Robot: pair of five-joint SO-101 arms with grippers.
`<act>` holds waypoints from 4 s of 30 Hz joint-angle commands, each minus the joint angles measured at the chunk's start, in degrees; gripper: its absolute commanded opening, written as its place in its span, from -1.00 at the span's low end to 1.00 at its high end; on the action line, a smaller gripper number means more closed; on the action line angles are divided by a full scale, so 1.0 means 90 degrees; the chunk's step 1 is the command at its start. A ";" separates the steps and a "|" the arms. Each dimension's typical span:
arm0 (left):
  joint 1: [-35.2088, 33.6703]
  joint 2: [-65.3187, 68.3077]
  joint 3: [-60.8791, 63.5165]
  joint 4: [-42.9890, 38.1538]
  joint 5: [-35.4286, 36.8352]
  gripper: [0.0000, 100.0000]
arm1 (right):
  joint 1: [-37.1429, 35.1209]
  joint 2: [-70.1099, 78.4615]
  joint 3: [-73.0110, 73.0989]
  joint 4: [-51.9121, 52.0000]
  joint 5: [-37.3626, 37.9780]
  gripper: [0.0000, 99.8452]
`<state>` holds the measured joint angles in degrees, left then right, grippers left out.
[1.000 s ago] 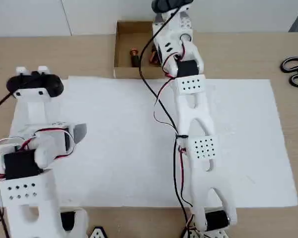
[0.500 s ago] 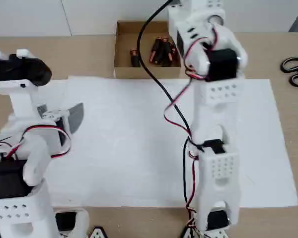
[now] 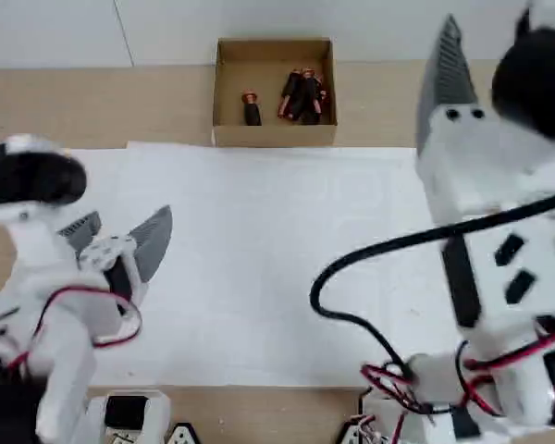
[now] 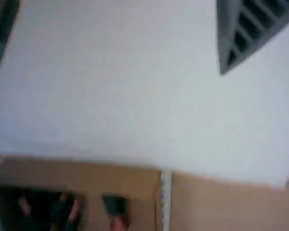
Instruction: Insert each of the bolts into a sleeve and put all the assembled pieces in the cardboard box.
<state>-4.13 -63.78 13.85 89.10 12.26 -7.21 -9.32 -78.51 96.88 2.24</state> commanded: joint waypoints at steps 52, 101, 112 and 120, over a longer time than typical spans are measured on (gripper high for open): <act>0.0059 -0.4474 0.8464 -0.3770 0.0098 -0.45 | 0.0366 -0.8298 1.9497 -0.9275 0.0029 -0.59; 0.0059 -0.4484 0.9040 -0.3790 0.0098 -0.45 | 0.0347 -0.8337 1.9497 -0.7683 0.0029 -0.59; 0.0059 -0.4484 0.9040 -0.3790 0.0098 -0.45 | 0.0347 -0.8337 1.9497 -0.7683 0.0029 -0.59; 0.0059 -0.4484 0.9040 -0.3790 0.0098 -0.45 | 0.0347 -0.8337 1.9497 -0.7683 0.0029 -0.59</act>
<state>-4.13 -103.52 95.34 56.22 12.79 -4.48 -83.34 96.53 27.43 2.42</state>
